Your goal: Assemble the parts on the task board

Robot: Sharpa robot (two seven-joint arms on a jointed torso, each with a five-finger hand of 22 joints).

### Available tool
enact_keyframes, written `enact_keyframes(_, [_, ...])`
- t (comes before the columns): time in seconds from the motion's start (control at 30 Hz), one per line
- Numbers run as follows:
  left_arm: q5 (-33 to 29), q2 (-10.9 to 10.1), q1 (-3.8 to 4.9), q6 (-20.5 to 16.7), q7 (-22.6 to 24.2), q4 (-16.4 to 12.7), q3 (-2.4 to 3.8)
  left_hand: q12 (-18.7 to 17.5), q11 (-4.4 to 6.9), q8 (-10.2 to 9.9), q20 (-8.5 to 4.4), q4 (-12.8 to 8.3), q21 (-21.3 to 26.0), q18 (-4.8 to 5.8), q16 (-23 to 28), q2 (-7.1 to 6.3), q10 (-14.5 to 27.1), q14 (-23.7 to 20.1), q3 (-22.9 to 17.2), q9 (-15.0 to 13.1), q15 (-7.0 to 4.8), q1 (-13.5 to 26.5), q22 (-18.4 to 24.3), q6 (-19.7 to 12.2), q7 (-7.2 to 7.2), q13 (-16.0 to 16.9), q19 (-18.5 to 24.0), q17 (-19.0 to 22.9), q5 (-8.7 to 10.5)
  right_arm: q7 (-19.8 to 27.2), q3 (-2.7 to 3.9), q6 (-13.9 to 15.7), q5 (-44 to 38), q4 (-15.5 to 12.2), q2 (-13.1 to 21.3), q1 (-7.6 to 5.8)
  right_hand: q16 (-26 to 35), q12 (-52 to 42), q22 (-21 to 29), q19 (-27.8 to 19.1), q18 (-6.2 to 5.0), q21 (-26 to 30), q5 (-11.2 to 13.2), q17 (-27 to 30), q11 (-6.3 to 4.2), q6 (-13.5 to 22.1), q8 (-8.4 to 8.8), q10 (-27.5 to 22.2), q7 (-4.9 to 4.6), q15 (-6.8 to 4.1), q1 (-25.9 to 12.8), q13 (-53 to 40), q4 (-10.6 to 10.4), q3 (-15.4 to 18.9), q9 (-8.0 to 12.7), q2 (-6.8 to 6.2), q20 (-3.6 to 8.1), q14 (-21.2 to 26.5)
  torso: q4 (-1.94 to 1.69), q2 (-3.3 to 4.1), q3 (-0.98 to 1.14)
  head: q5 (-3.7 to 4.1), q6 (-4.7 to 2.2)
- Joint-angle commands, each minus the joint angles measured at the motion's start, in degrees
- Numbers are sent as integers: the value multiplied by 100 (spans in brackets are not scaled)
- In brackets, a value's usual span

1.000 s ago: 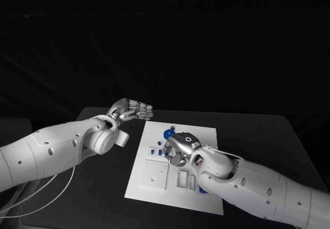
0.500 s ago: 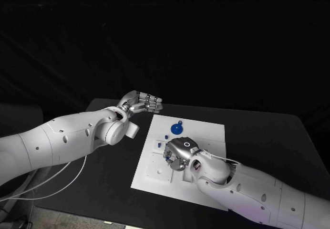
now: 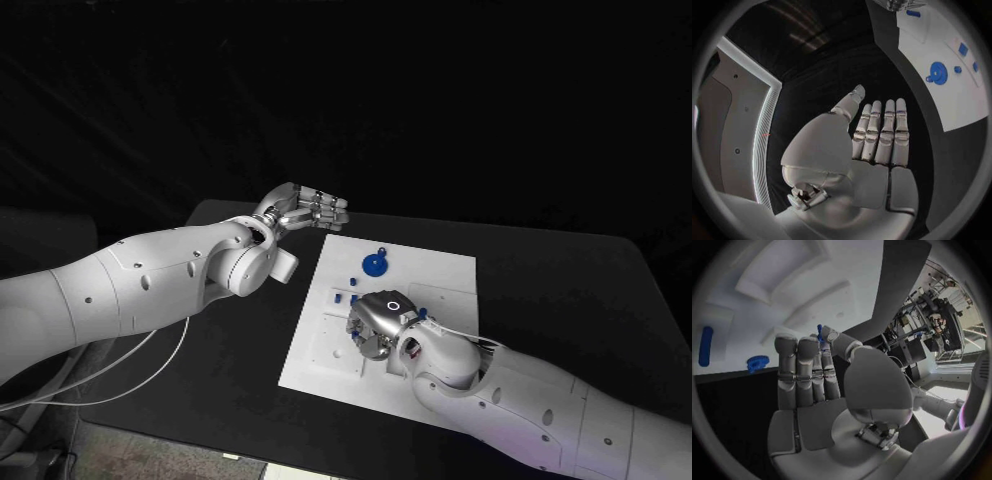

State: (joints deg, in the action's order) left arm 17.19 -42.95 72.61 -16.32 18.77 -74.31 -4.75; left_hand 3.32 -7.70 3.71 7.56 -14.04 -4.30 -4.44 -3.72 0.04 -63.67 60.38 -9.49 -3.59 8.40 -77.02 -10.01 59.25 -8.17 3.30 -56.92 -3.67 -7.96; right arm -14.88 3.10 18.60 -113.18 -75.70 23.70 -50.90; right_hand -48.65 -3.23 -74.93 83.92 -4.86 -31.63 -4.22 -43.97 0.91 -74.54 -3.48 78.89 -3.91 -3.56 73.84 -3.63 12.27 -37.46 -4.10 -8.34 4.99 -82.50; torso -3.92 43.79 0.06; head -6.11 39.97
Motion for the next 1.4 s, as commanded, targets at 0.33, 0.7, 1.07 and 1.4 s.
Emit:
enact_keyframes(0.33, [-55, 28, 10, 54, 93, -25, 6, 7, -16, -2, 0, 57, -32, -35, 27, 17, 6, -19, -8, -2, 10, -15, 58, 1, -22, 6, -53, 6, -20, -112, -58, -2, -191, 209, -114, 20, 38, -27, -377, 168, -98, -20, -26, -9, 6, -28, -18, 37, -12, -47, -6, -6, 74, 0, -9, 51, 31, -8, 0, -6, -8, -29, 23])
enact_keyframes(0.7, [-79, 83, 10, 90, 87, -19, 6, 8, -19, -2, 3, 65, -32, -36, 27, 14, 14, -25, -5, -2, 12, -16, 67, -8, -26, 6, -54, 6, -19, -181, -70, 3, -230, 350, -225, 29, 38, -27, -378, 173, -111, -31, -32, -11, 6, -26, -19, 36, -12, -49, -10, -6, 81, -2, -9, 54, 33, -9, 3, -1, 0, -17, 17])
enact_keyframes(1.07, [-85, 97, 10, 102, 84, -21, 6, 8, -20, -1, 6, 74, -33, -39, 27, 19, 19, -34, -7, -2, 15, -25, 83, -8, -27, 6, -55, 6, -22, -188, -83, -22, -236, 403, -257, 34, 41, -27, -379, 173, -118, -38, -33, -12, 7, -25, -19, 36, -13, -48, -18, -6, 88, -2, -9, 61, 29, -9, 17, -8, -1, -32, 34])
enact_keyframes(1.4, [-86, 94, 10, 135, 71, -23, 6, 8, -21, -1, 7, 77, -38, -43, 27, 14, 23, -40, -6, -2, 16, -34, 98, -9, -27, 6, -60, 6, -21, -257, -101, -167, -285, 439, -245, 35, 42, -26, -377, 169, -119, -29, -29, -14, 8, -23, -19, 33, -13, -47, -19, -5, 95, -3, -9, 66, 27, -7, 18, -6, 2, -34, 53])
